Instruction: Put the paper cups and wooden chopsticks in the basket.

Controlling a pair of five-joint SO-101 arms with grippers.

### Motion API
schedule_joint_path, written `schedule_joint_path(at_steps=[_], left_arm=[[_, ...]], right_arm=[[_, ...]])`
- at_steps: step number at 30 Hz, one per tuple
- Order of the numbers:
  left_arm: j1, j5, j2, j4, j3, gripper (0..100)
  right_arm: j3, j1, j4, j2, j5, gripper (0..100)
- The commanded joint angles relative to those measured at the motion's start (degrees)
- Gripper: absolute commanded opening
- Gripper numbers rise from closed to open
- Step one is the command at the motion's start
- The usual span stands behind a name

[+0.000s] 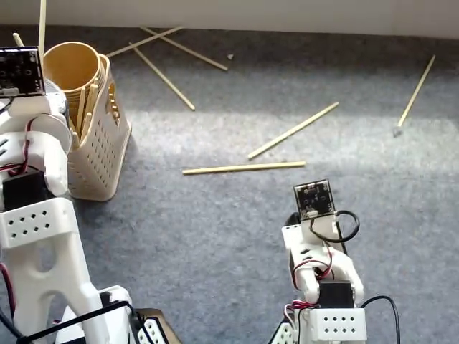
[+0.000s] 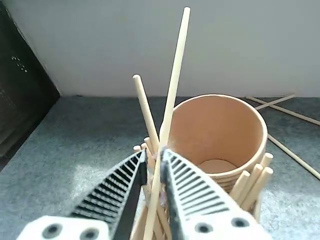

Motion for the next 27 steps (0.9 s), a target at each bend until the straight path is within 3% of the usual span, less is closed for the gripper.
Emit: schedule_joint_path(at_steps=[1,7,12,20,24,27], left_arm=[[0.0,-2.5,0.0,0.3,-2.2,0],[0.3,-1.6,-2.6,-2.1,-5.8,0],[0.2,5.7,-10.2,-4.0,-6.1,0],[0.0,6.3,-34.2,-3.6,15.0,0],[-0.3,6.0,-50.5,6.2,24.2,0],[2.6,-1.6,-59.6,16.9,28.5,0]], right_arm=[[0.8,0.4,-1.3,-0.7,0.6,0.9],[0.8,0.4,-1.3,-0.7,0.6,0.9],[0.8,0.4,-1.4,-0.7,0.6,0.9],[0.8,0.4,-1.4,-0.7,0.6,0.9],[0.8,0.4,-1.4,-0.7,0.6,0.9],[0.8,0.4,-1.4,-0.7,0.6,0.9]])
